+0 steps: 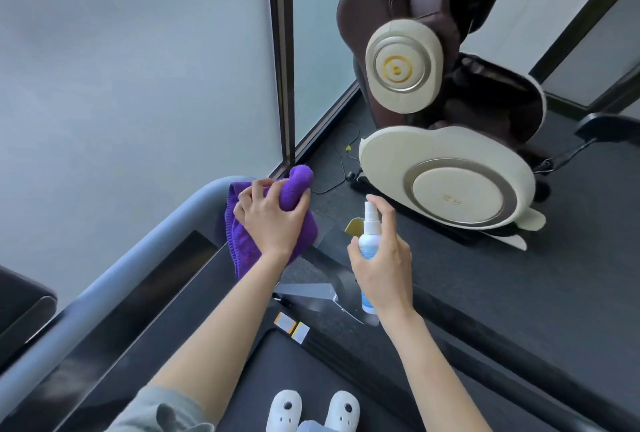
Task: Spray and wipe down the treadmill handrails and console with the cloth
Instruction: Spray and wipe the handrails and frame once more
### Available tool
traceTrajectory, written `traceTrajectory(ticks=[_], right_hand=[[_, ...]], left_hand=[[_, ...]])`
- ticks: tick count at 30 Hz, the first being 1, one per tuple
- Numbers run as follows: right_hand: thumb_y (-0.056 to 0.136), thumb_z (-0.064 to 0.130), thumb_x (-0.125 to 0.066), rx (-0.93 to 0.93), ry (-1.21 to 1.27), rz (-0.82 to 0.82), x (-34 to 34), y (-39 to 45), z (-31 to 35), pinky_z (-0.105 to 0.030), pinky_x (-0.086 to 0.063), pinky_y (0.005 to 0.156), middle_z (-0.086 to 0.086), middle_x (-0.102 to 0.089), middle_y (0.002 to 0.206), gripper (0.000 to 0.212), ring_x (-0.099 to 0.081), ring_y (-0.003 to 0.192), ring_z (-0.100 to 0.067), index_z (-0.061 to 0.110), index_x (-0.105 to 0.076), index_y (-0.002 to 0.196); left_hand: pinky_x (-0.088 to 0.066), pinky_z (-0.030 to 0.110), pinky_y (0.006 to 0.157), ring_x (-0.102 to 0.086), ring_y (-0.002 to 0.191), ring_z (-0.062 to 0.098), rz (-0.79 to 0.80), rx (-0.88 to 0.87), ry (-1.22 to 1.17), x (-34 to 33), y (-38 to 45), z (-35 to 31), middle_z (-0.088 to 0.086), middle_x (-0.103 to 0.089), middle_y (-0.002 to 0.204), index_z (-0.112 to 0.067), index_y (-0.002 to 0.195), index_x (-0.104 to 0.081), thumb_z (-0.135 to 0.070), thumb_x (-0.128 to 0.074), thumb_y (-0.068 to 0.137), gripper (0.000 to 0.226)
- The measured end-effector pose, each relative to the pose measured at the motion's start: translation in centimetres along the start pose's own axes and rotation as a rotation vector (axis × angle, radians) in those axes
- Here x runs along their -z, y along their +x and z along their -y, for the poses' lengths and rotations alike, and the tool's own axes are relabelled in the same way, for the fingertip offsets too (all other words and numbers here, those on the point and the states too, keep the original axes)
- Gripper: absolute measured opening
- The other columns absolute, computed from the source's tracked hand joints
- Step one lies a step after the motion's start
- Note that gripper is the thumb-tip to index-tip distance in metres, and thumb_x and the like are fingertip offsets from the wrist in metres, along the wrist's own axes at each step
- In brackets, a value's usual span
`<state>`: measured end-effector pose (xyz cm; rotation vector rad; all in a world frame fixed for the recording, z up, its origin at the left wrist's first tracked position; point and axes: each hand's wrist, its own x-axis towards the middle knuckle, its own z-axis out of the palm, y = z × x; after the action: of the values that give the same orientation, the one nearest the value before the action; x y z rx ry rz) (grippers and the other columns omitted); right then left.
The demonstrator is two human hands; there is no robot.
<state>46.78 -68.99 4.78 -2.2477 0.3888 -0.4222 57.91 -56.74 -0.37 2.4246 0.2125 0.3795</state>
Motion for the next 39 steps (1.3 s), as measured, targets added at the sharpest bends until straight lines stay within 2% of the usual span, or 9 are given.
traceTrajectory(ticks=[4, 7, 9, 13, 18, 24, 27, 32, 39], right_hand=[[0.081, 0.005, -0.060, -0.049, 0.036, -0.020, 0.4, -0.6, -0.3, -0.034, -0.044, 0.068, 0.001, -0.066, 0.109, 0.061, -0.059, 0.086, -0.030, 0.030, -0.040, 0.133], [0.082, 0.004, -0.060, -0.032, 0.071, 0.000, 0.2, -1.0, -0.1, -0.027, -0.041, 0.070, 0.002, -0.066, 0.114, 0.060, -0.061, 0.093, -0.028, 0.029, -0.040, 0.133], [0.081, 0.004, -0.060, -0.024, 0.053, 0.000, 0.2, -1.2, -0.1, -0.022, -0.037, 0.068, 0.003, -0.066, 0.113, 0.061, -0.060, 0.094, -0.027, 0.030, -0.040, 0.133], [0.081, 0.005, -0.062, -0.022, 0.001, -0.055, 1.1, -1.8, -0.2, -0.027, -0.042, 0.070, 0.006, -0.065, 0.114, 0.062, -0.060, 0.090, -0.024, 0.032, -0.042, 0.133], [0.081, 0.003, -0.061, -0.064, -0.028, -0.123, 2.6, -3.0, -1.3, -0.035, -0.048, 0.071, 0.004, -0.065, 0.117, 0.062, -0.062, 0.085, -0.028, 0.028, -0.042, 0.134], [0.081, 0.005, -0.062, -0.125, -0.038, -0.157, 4.2, -4.2, -2.0, -0.042, -0.050, 0.075, 0.000, -0.066, 0.105, 0.061, -0.061, 0.083, -0.030, 0.027, -0.041, 0.134], [0.081, 0.005, -0.062, -0.136, -0.040, -0.166, 4.2, -4.4, -1.8, -0.039, -0.048, 0.071, 0.000, -0.066, 0.096, 0.061, -0.059, 0.078, -0.030, 0.028, -0.042, 0.134], [0.080, 0.005, -0.061, -0.135, -0.047, -0.188, 3.5, -5.0, -1.3, -0.033, -0.044, 0.067, 0.004, -0.065, 0.095, 0.061, -0.056, 0.075, -0.027, 0.030, -0.042, 0.133], [0.080, 0.004, -0.062, -0.118, -0.066, -0.181, 3.0, -6.5, -1.1, -0.038, -0.049, 0.072, 0.002, -0.067, 0.105, 0.062, -0.060, 0.080, -0.029, 0.027, -0.042, 0.134]], left_hand=[[-0.028, 0.038, 0.092, -0.047, 0.109, 0.021, 0.084, -0.112, -0.113, 0.1, -5.3, -1.6, -0.008, -0.060, 0.110, -0.029, 0.099, -0.071, -0.051, -0.068, 0.076, 0.031], [-0.034, 0.038, 0.094, -0.050, 0.108, 0.023, 0.127, -0.271, -0.188, 0.6, -6.5, -0.4, -0.002, -0.059, 0.114, -0.025, 0.110, -0.069, -0.032, -0.072, 0.081, 0.030], [-0.034, 0.038, 0.092, -0.050, 0.108, 0.029, 0.084, -0.219, -0.154, 1.3, -3.5, 0.8, 0.002, -0.059, 0.116, -0.021, 0.113, -0.068, -0.026, -0.067, 0.086, 0.028], [-0.028, 0.038, 0.089, -0.045, 0.109, 0.032, 0.088, 0.053, 0.052, 1.7, 3.1, 0.9, 0.003, -0.059, 0.119, -0.020, 0.107, -0.069, -0.044, -0.059, 0.087, 0.032], [-0.027, 0.037, 0.086, -0.051, 0.103, 0.022, 0.250, -0.248, 0.080, -1.1, -4.1, -4.3, -0.010, -0.063, 0.107, -0.033, 0.108, -0.067, -0.044, -0.061, 0.080, 0.030], [-0.028, 0.036, 0.082, -0.056, 0.096, 0.022, 0.298, -0.429, -0.036, -1.0, -8.1, -4.4, -0.007, -0.066, 0.098, -0.021, 0.096, -0.061, -0.046, -0.070, 0.076, 0.034], [-0.029, 0.037, 0.082, -0.050, 0.102, 0.027, 0.212, -0.416, 0.049, -0.1, -4.3, -2.5, -0.003, -0.063, 0.107, -0.022, 0.092, -0.066, -0.056, -0.066, 0.077, 0.036], [-0.030, 0.041, 0.087, -0.047, 0.106, 0.030, 0.167, -0.181, 0.059, 0.9, -1.2, -1.2, 0.000, -0.066, 0.104, -0.020, 0.090, -0.070, -0.059, -0.064, 0.078, 0.041], [-0.035, 0.045, 0.096, -0.053, 0.105, 0.025, 0.197, -0.435, -0.055, -0.3, -9.1, -2.4, -0.007, -0.065, 0.101, -0.027, 0.098, -0.069, -0.054, -0.066, 0.076, 0.035]])
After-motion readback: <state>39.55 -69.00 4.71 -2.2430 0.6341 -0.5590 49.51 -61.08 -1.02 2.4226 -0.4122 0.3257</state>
